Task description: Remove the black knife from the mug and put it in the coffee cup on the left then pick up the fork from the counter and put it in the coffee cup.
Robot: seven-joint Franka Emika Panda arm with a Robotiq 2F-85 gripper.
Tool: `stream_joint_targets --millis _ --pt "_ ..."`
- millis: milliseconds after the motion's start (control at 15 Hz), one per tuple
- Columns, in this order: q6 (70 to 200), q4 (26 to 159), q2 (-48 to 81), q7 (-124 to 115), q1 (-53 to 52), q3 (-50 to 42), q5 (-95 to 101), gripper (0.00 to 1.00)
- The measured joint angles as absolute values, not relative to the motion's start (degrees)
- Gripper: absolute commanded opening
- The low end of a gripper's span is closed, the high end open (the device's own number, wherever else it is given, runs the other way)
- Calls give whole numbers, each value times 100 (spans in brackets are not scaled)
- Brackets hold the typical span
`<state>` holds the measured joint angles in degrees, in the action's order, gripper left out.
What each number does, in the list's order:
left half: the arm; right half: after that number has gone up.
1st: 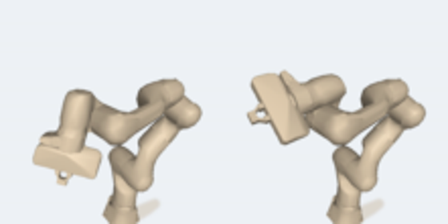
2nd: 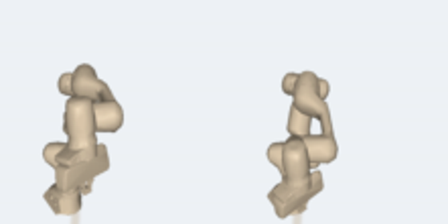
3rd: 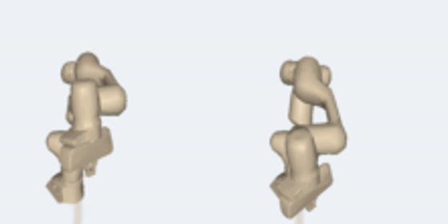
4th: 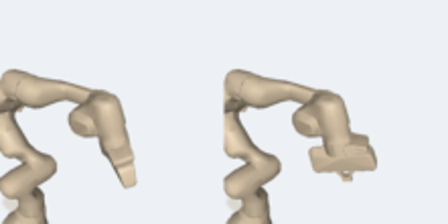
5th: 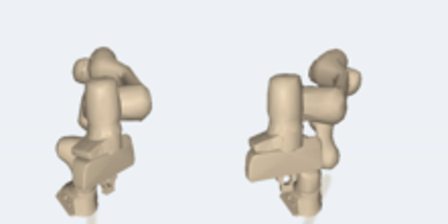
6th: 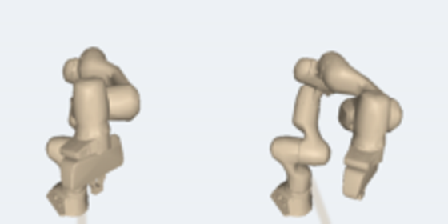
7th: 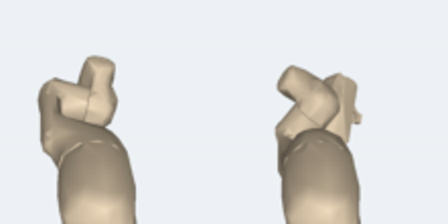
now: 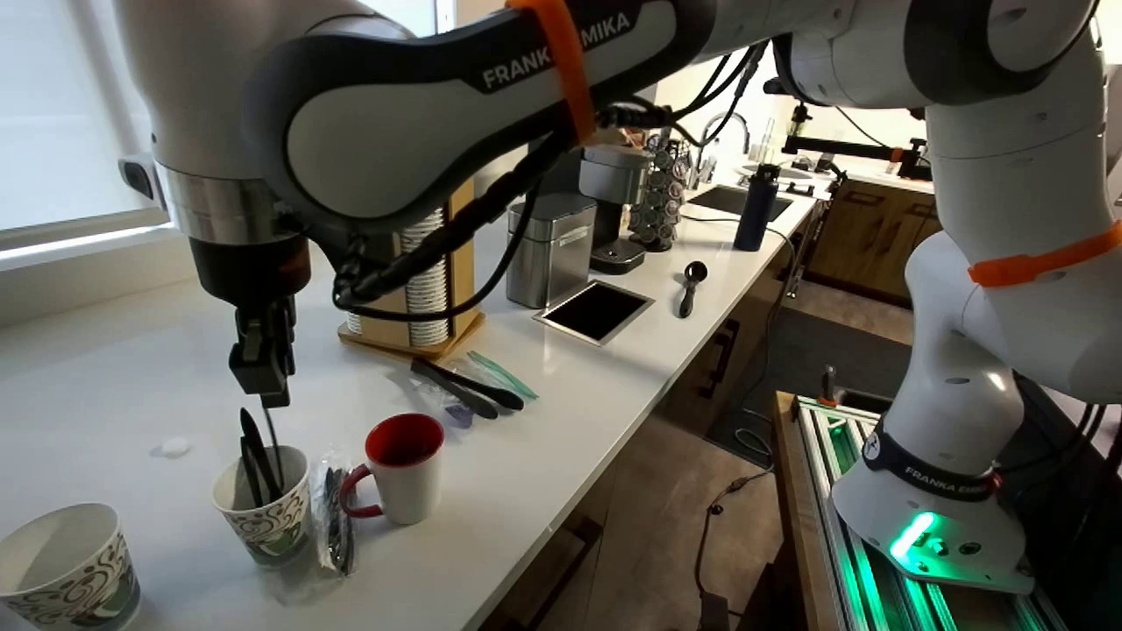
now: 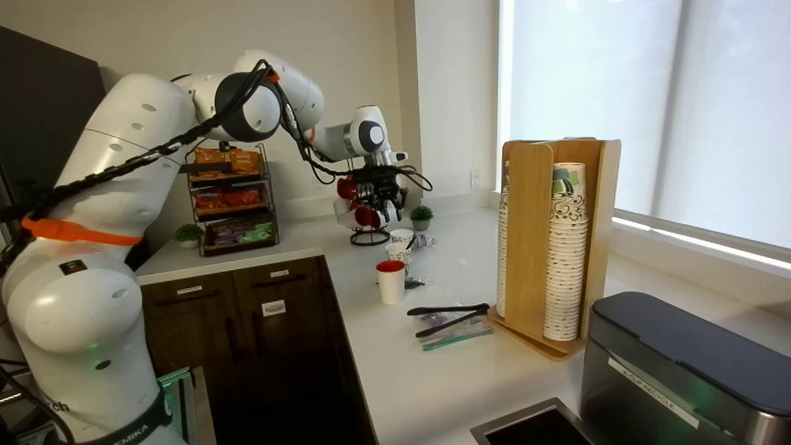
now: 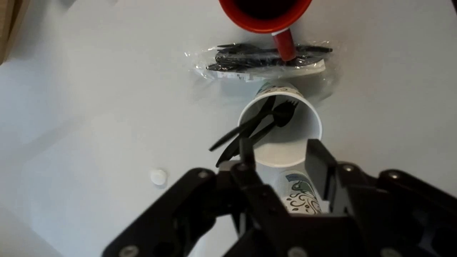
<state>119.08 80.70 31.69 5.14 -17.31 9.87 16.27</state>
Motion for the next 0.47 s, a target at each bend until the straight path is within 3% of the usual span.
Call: stream_joint_targets --millis 200,467 --pt "11884 8012 3168 508 -1761 985 1630 97" --pt "11848 8328 2944 279 -1902 917 1774 100"
